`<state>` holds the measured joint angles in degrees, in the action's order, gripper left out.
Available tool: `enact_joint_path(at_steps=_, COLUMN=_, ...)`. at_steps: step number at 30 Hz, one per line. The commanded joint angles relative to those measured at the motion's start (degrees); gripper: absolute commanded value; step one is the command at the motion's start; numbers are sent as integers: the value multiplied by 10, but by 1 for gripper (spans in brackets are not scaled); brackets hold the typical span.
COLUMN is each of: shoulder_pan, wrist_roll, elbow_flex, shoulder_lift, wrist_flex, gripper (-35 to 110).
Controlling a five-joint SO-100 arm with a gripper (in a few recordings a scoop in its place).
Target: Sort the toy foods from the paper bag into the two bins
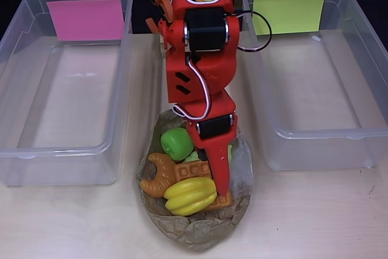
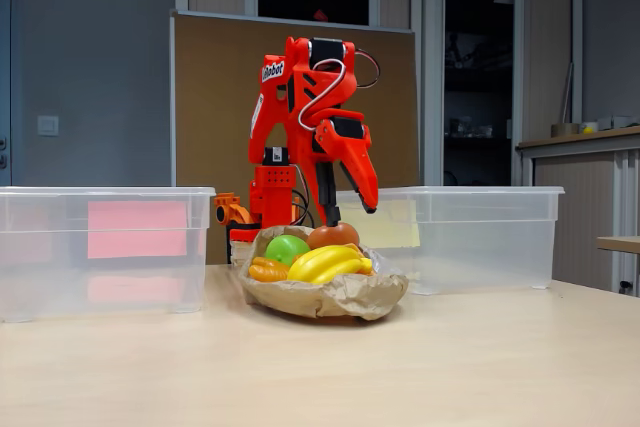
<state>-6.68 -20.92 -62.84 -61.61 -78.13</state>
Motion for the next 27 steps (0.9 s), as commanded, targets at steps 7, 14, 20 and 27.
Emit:
enact_joint_path(at_steps=7, shoulder_pan=41, wrist_roll=-25, elbow_flex=110, shoulder_lift=85, wrist_flex=-62, gripper=44)
enact_joint_path(at_steps=14, shoulder_pan=59, wrist_roll=-16, elbow_flex=142, shoulder_lift=139, wrist_flex=-69, gripper=44)
enact_joint_path(at_steps=20, shoulder_pan=49, wrist_roll=4, elbow_flex=160, shoulder_lift=160, wrist_flex=-83, gripper=41)
enact_joint_path(at_steps=27, shoulder_pan=40, wrist_roll=38, elbow_flex=215, shoulder_lift=206, wrist_flex=-94, gripper=28)
